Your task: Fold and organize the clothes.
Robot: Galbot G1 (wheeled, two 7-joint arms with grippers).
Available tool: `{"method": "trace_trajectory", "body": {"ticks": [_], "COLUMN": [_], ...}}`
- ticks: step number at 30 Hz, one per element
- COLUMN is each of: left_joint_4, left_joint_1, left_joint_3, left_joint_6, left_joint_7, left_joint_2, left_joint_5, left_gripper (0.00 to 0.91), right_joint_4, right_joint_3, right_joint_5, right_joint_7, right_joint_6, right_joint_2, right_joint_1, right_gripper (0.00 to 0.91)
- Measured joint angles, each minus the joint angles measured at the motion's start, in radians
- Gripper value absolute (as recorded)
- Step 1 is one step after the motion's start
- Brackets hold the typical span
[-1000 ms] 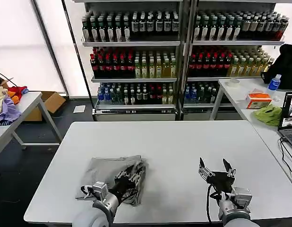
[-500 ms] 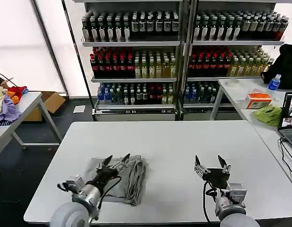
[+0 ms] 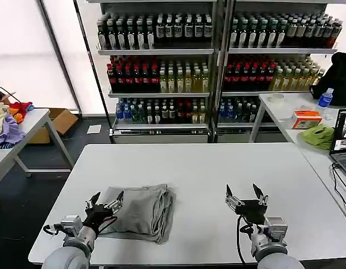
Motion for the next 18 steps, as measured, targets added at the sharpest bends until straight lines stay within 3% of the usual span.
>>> {"method": "trace_trajectory", "body": {"ticks": [16,17,18], "left_joint_4": [0.074,0.077,0.08], "left_joint_1": [0.013,0.014,0.014], "left_joint_3": [-0.011,-0.011,-0.011], "left_joint_6": [0.006,0.008,0.009], "left_joint_7": [0.023,0.025,0.027], "left_joint_2": [0.011,0.011,0.012], "left_joint_5": [0.053,0.053,0.053], "left_gripper": [0.907,0.887,0.796], "right_joint_4": [0.027,0.029,0.03], "right_joint_3": [0.01,0.01,0.011], "right_joint_5": [-0.012,-0.013,-0.013], "right_joint_7": [0.0,0.0,0.0], "right_joint_6": [0.007,0.007,0.007], "right_joint_2": [0.007,0.007,0.006], "right_joint_1": [-0.036,-0.038,-0.039], "right_gripper": [0.907,0.907,0.907]}}
